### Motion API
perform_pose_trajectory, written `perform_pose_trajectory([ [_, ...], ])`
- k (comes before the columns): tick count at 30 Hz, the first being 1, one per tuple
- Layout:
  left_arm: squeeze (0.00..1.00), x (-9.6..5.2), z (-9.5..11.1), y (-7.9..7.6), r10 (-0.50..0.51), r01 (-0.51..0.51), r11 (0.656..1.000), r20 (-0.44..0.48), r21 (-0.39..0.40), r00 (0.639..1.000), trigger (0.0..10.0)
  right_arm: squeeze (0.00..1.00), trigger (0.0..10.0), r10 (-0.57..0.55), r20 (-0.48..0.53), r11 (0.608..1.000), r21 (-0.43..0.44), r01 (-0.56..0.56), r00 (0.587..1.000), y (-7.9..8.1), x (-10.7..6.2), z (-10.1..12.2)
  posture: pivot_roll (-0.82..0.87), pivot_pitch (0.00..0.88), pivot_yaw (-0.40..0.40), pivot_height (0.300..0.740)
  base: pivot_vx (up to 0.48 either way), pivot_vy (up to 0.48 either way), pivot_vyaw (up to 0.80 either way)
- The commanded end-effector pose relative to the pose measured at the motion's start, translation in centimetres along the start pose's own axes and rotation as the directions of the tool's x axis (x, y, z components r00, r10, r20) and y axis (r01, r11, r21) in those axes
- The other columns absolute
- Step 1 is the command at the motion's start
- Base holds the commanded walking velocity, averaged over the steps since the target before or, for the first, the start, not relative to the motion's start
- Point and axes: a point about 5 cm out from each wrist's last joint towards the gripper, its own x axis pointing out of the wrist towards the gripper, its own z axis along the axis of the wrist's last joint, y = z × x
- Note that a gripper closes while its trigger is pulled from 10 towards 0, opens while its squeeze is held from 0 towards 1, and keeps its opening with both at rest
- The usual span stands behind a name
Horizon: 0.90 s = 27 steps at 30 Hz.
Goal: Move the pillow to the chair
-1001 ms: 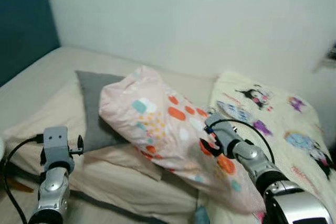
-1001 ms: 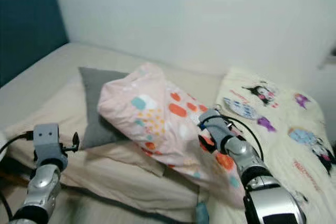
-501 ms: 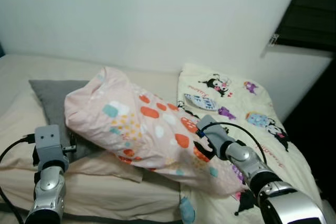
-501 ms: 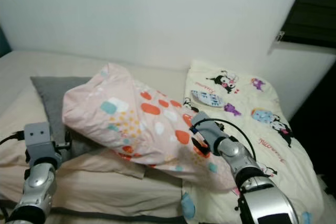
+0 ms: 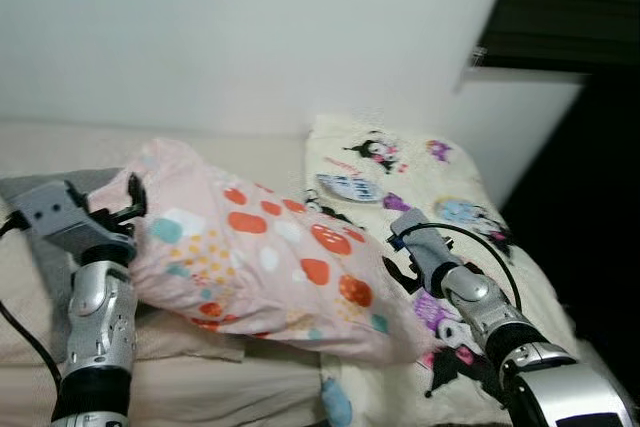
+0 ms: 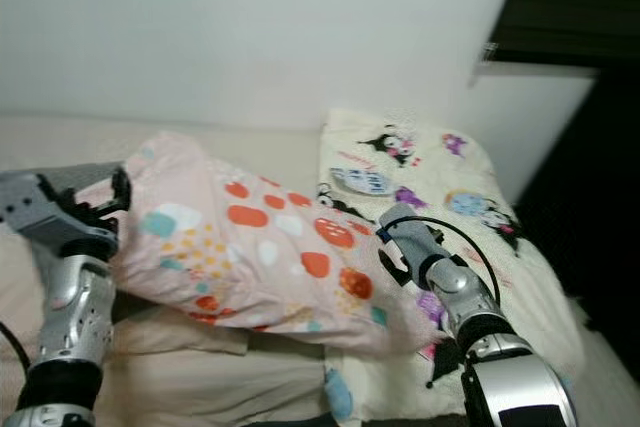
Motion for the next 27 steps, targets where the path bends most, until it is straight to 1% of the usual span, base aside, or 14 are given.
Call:
perform_pose_trajectory([
  [1,0.0,-0.3,-0.6,-0.7,0.017,-0.013,0.994,-0.036,0.108,0.999,10.0,0.0,10.0,-0.007,-0.038,1.0,-0.015,0.006,0.999,0.2,-0.2,-0.8,-0.01,0.0,-0.099,0.74,0.0,0.0,-0.72],
  [4,0.0,-0.5,-0.8,-0.5,0.053,-0.045,0.987,-0.048,0.151,0.997,10.0,0.0,10.0,-0.01,-0.042,1.0,-0.02,0.01,0.999,0.2,-0.2,-1.0,-0.01,0.0,-0.099,0.74,0.0,0.0,-0.72],
  [6,0.0,-0.7,-1.3,0.8,0.149,-0.124,0.967,-0.099,0.222,0.984,10.0,0.0,10.0,-0.022,-0.045,0.999,-0.024,0.021,0.999,0.1,-0.3,-1.0,-0.02,0.0,-0.096,0.74,0.0,0.0,-0.72],
  [7,0.0,-0.7,-1.3,0.8,0.149,-0.124,0.967,-0.099,0.222,0.984,10.0,0.0,10.0,-0.022,-0.045,0.999,-0.024,0.021,0.999,0.1,-0.3,-1.0,-0.02,0.0,-0.096,0.74,0.0,0.0,-0.71],
  [8,0.0,-1.3,-2.0,2.7,0.288,-0.237,0.928,-0.152,0.287,0.945,10.0,0.0,10.0,-0.034,-0.04,0.999,-0.02,0.033,0.999,-0.1,-0.3,-1.0,-0.02,0.0,-0.092,0.74,0.0,0.0,0.0],
  [9,0.0,-1.3,-2.0,2.7,0.288,-0.237,0.928,-0.152,0.287,0.945,10.0,0.0,10.0,-0.034,-0.04,0.999,-0.02,0.033,0.999,-0.1,-0.3,-1.0,-0.02,0.0,-0.092,0.74,0.0,0.0,0.0],
  [10,0.0,-2.3,-2.9,4.1,0.375,-0.302,0.902,-0.214,0.308,0.902,10.0,0.0,10.0,-0.043,-0.038,0.999,-0.016,0.042,0.998,-0.2,-0.4,-1.1,-0.02,0.0,-0.091,0.74,0.0,0.0,0.0],
  [13,0.0,-2.3,-2.9,4.1,0.375,-0.302,0.902,-0.214,0.308,0.902,10.0,0.0,10.0,-0.043,-0.038,0.999,-0.016,0.042,0.998,-0.2,-0.4,-1.1,-0.02,0.0,-0.091,0.74,0.0,0.0,0.0],
  [14,1.0,-2.8,-3.4,4.4,0.38,-0.31,0.908,-0.246,0.281,0.892,10.0,0.0,10.0,-0.047,-0.041,0.999,-0.016,0.046,0.998,-0.3,-0.4,-1.1,-0.02,0.0,-0.085,0.74,0.0,0.0,0.0],
  [16,1.0,-3.1,-3.7,4.6,0.384,-0.316,0.911,-0.265,0.265,0.884,10.0,0.0,10.0,-0.05,-0.043,0.999,-0.017,0.049,0.998,-0.3,-0.4,-1.2,-0.02,0.0,-0.085,0.74,0.0,0.0,0.0],
  [17,1.0,-3.6,-3.5,4.9,0.38,-0.329,0.918,-0.257,0.221,0.889,10.0,0.0,10.0,-0.053,-0.046,0.998,-0.019,0.052,0.998,-0.3,-0.5,-1.3,-0.03,0.0,-0.083,0.74,0.0,0.0,0.0],
  [21,1.0,-4.5,-1.7,6.5,0.388,-0.371,0.92,-0.179,0.122,0.904,10.0,0.0,10.0,-0.059,-0.06,0.998,-0.026,0.058,0.996,-0.4,-0.7,-1.8,-0.03,0.0,-0.076,0.74,0.0,0.0,0.0],
  [24,1.0,-5.0,-1.1,7.5,0.415,-0.403,0.909,-0.157,0.103,0.896,10.0,0.0,10.0,-0.063,-0.062,0.998,-0.026,0.061,0.996,-0.5,-0.7,-1.9,-0.03,0.0,-0.076,0.74,0.0,0.0,0.0],
  [27,1.0,-5.7,-1.4,8.3,0.457,-0.454,0.889,-0.187,0.061,0.869,10.0,0.0,10.0,-0.065,-0.064,0.998,-0.026,0.064,0.996,-0.5,-0.8,-1.9,-0.02,0.0,-0.075,0.74,0.0,0.0,0.0],
])
